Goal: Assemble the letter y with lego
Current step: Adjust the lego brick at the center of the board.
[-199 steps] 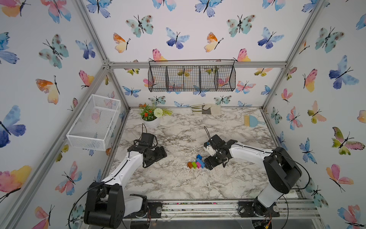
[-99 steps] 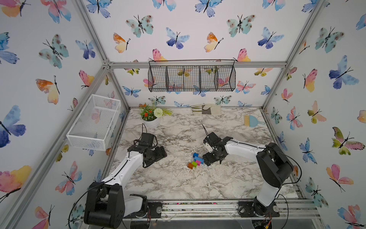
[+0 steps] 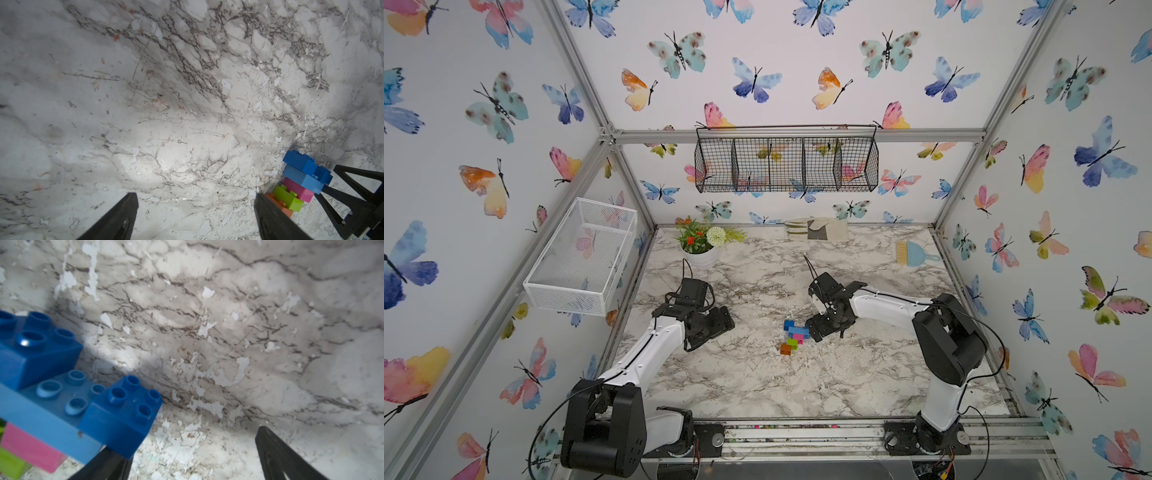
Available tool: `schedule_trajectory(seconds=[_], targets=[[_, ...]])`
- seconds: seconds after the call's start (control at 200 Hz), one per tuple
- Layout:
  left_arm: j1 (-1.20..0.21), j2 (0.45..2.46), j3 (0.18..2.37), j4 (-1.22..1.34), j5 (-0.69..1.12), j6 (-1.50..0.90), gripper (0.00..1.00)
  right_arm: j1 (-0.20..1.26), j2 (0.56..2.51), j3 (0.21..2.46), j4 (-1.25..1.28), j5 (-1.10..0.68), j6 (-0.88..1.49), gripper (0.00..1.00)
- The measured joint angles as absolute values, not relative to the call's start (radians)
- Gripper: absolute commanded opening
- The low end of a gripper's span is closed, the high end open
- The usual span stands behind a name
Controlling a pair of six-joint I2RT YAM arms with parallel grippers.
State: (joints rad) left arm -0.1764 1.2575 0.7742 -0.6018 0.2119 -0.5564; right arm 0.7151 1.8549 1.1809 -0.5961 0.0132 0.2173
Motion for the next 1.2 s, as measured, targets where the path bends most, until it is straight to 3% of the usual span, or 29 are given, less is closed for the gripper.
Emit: schedule_trajectory(seconds=[0.37, 0.501, 0.566, 0.701, 0.851, 1.056, 1.201], targets=[[-0.176, 1.264, 0.774, -0.588, 0.212, -0.556, 0.89, 0.715, 1.884, 1.220, -0.599, 0.030, 0.218, 0.94], [-0.176, 1.264, 0.774, -0.585, 0.210, -0.549, 0.94, 0.715, 1.865, 1.213, -0.593, 0.049, 0.229, 0.99], [-0.176, 1.263, 0.774, -0.579, 0.203, -0.546, 1.00, 0.715, 1.811, 1.174, -0.563, 0.056, 0.236, 0.99], [-0.176, 1.263, 0.772, -0.546, 0.160, -0.546, 0.98, 0.697, 1.581, 1.043, -0.469, 0.049, 0.244, 0.99], [-0.177, 1.266, 0.772, -0.488, 0.046, -0.547, 0.98, 0.548, 1.393, 0.964, -0.346, 0.052, 0.261, 0.99], [-0.176, 1.310, 0.769, -0.310, -0.197, -0.510, 0.98, 0.220, 1.370, 0.835, -0.163, 0.163, 0.299, 1.00], [-0.141, 1.294, 0.672, -0.064, -0.373, -0.463, 0.99, 0.184, 1.295, 0.553, 0.171, 0.270, 0.226, 1.00]])
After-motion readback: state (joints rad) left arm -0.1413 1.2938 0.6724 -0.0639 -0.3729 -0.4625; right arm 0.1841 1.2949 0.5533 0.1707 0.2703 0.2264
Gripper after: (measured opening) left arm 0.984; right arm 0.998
